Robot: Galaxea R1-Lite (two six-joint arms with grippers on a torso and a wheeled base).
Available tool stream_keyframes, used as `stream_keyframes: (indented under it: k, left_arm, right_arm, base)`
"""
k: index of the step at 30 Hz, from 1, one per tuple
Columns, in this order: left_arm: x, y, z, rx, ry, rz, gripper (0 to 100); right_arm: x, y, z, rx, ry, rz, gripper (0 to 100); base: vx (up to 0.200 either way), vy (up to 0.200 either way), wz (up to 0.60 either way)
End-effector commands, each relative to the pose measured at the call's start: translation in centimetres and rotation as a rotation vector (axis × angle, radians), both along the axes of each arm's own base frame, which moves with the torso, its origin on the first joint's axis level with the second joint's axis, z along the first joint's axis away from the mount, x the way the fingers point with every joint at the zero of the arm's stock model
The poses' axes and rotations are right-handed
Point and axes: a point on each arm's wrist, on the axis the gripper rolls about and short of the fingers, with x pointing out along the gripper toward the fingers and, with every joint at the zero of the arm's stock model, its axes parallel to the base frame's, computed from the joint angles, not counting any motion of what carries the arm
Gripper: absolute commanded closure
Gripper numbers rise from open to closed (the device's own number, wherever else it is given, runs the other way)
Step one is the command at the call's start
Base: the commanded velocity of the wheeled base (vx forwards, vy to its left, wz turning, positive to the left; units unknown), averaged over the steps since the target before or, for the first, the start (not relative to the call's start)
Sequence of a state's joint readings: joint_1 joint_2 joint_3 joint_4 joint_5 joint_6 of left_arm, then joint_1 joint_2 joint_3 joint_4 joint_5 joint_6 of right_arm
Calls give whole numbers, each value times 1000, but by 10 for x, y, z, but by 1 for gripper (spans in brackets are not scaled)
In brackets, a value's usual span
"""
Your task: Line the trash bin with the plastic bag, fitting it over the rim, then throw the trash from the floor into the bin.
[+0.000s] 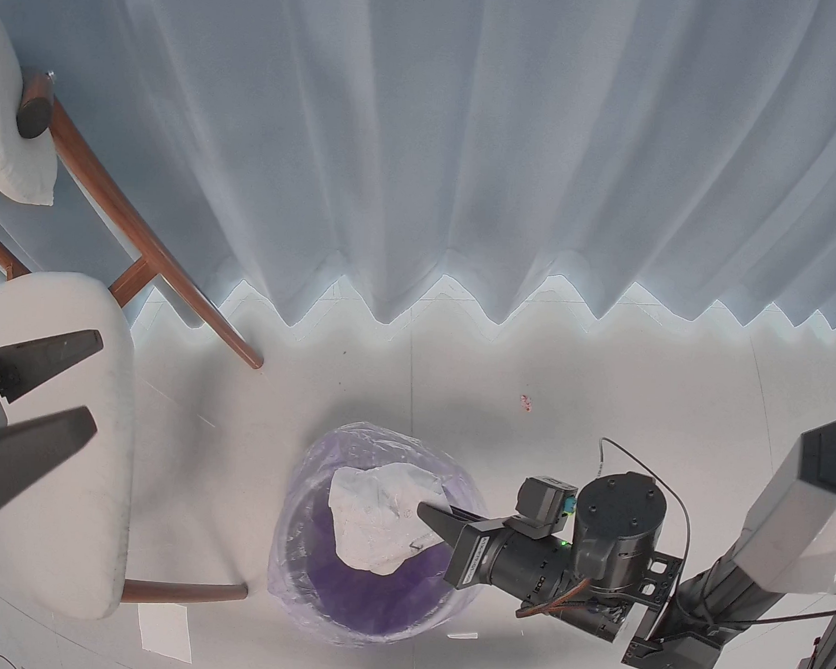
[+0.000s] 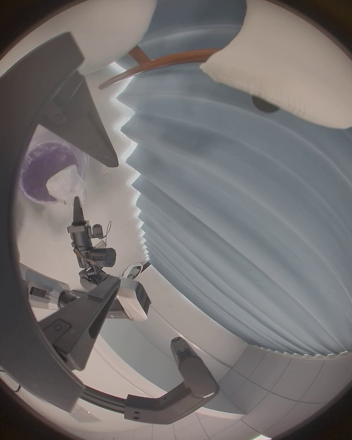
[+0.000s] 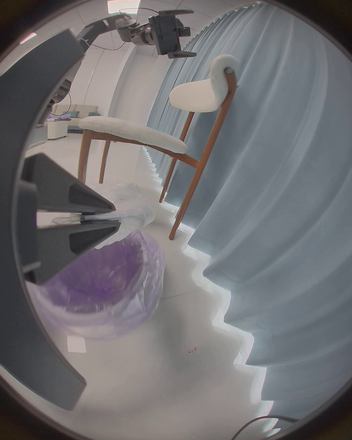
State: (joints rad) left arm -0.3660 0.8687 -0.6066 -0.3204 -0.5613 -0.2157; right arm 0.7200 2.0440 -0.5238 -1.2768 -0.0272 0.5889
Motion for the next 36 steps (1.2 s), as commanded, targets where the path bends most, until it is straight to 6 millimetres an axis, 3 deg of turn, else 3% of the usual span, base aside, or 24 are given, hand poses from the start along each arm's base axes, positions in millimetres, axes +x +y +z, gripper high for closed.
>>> stream_keyframes:
  k: [1, 5, 10, 17, 28, 36]
  left_arm:
    - [-3, -5, -9, 26, 6, -61, 0]
    - [-4, -7, -11, 40, -1, -82, 0]
    - [-2, -8, -8, 36, -4, -85, 0]
    - [-2, -9, -4, 28, -12, -88, 0]
    - [-3, -13, -6, 22, 17, -132, 0]
    - [-3, -12, 1, 4, 2, -129, 0]
  right_arm:
    - [7, 8, -35, -41, 28, -10, 100]
    - [8, 10, -47, -58, 28, -13, 100]
    - [12, 7, -63, -116, 27, -14, 100]
    - [24, -16, -61, -161, -40, -70, 100]
    - [22, -21, -48, -118, -103, -80, 100]
    - [19, -21, -51, -123, -93, -71, 100]
  base:
    - [0, 200, 0]
    - [0, 200, 0]
    - [0, 0, 0]
    - [0, 0, 0]
    - [0, 0, 0]
    - [0, 0, 0]
